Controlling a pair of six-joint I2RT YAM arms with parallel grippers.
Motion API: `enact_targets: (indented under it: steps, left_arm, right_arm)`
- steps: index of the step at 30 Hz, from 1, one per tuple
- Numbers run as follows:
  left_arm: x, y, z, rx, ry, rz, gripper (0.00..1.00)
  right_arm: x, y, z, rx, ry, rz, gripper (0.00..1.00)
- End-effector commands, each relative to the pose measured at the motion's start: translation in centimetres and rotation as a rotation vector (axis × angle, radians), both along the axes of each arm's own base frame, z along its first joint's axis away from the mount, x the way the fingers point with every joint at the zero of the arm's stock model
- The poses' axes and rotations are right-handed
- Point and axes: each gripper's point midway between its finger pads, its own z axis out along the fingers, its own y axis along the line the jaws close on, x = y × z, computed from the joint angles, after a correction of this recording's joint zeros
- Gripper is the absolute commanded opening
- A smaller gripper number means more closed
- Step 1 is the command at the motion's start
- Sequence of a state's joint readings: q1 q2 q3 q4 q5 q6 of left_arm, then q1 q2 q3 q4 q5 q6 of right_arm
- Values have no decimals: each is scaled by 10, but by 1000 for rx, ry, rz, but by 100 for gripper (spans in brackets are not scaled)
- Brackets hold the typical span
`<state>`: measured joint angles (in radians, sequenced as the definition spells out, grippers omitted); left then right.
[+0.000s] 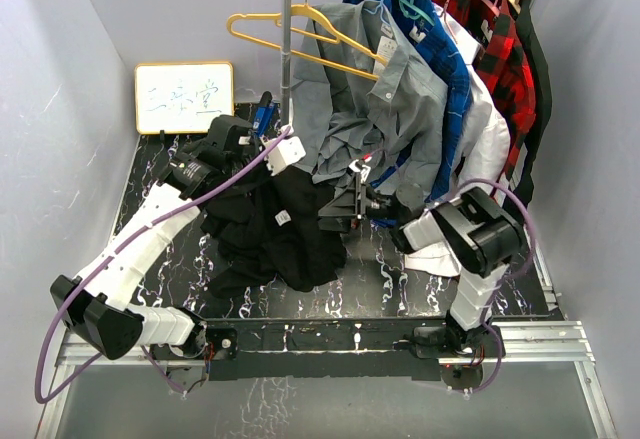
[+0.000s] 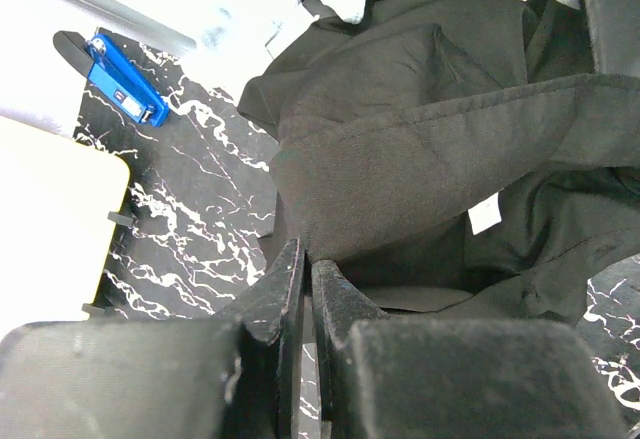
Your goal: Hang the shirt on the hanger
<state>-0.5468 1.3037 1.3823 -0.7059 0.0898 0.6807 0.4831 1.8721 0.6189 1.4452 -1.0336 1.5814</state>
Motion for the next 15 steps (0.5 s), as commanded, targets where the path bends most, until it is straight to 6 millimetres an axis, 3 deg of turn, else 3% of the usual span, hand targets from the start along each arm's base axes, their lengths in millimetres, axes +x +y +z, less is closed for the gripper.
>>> enact_targets:
  steps: [1,4,6,11,15]
  left_arm:
    - [3,0,23,-22,-49,2,0]
    - [2,2,24,-19,-51,12,0]
    - [2,4,24,-16,-53,22,0]
    - [2,8,22,-15,-43,48,0]
    - [11,19,26,-39,-43,110,0]
  right_arm:
    - [-11,-15,54,75,-409,-92,98]
    - [16,-13,19,-338,-506,-240,98]
    - [29,-21,20,-592,-618,-341,98]
    - [58,-73,61,-872,-684,-608,98]
    - [72,-94,130,-897,-851,-744,98]
